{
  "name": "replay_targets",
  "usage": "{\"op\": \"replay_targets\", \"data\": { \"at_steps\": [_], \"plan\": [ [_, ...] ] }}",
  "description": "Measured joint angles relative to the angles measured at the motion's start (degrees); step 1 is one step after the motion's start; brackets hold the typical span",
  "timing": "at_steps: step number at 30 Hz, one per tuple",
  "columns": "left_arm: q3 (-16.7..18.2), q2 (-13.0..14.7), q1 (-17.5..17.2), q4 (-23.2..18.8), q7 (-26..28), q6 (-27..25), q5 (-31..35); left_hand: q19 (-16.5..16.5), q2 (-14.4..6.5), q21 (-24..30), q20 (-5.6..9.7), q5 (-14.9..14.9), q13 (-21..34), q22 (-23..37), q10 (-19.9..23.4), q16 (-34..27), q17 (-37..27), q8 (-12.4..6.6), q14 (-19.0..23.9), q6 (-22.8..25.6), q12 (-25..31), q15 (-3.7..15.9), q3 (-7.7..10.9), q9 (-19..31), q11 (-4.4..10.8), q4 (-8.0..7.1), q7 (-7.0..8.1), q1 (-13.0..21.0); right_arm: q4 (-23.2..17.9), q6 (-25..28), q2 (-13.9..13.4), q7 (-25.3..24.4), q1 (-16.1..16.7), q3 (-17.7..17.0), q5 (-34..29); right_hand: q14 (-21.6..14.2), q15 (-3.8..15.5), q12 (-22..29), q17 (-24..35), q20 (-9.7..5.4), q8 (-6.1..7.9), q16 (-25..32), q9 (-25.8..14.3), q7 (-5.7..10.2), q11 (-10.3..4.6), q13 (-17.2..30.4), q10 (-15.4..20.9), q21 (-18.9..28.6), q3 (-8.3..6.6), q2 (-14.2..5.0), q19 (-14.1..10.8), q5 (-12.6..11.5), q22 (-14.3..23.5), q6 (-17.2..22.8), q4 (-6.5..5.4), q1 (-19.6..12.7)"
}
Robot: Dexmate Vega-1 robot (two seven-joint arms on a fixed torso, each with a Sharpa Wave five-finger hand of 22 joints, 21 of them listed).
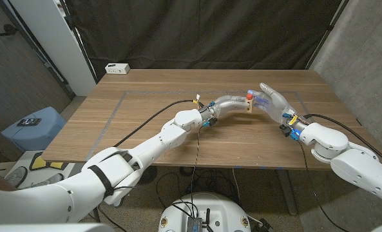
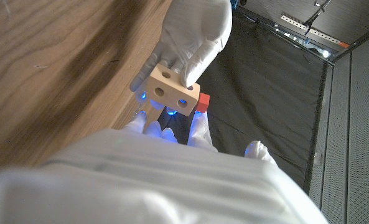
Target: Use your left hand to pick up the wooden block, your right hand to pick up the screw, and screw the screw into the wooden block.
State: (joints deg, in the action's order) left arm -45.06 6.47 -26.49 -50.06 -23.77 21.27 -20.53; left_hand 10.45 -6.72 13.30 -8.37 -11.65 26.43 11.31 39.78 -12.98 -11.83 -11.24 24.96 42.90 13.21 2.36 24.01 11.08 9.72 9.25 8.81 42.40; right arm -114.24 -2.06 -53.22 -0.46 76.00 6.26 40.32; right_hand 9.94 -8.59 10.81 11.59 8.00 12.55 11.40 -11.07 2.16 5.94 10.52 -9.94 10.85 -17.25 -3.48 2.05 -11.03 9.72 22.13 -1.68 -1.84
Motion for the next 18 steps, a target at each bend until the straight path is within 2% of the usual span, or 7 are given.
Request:
{"op": "replay_targets", "data": {
  "at_steps": [18],
  "plan": [
    [0.07,-0.20,0.11,0.41,-0.21,0.30,-0.09,0.00,0.06,0.00,0.00,0.01,0.00,0.00,0.00,0.00,0.00,0.03,0.00,0.00,0.00,0.00,0.01,0.30,0.00,0.00,0.00,-0.38,-1.41,0.38,-0.22,-1.48,2.10,-1.33,-0.12,0.00,0.00,0.00,-0.15,0.00,0.45,0.00,-0.26,-0.32,0.00,0.00,0.00,0.00,0.00,0.00,0.00,0.00,0.00,0.91,0.00,0.00]
  ]
}}
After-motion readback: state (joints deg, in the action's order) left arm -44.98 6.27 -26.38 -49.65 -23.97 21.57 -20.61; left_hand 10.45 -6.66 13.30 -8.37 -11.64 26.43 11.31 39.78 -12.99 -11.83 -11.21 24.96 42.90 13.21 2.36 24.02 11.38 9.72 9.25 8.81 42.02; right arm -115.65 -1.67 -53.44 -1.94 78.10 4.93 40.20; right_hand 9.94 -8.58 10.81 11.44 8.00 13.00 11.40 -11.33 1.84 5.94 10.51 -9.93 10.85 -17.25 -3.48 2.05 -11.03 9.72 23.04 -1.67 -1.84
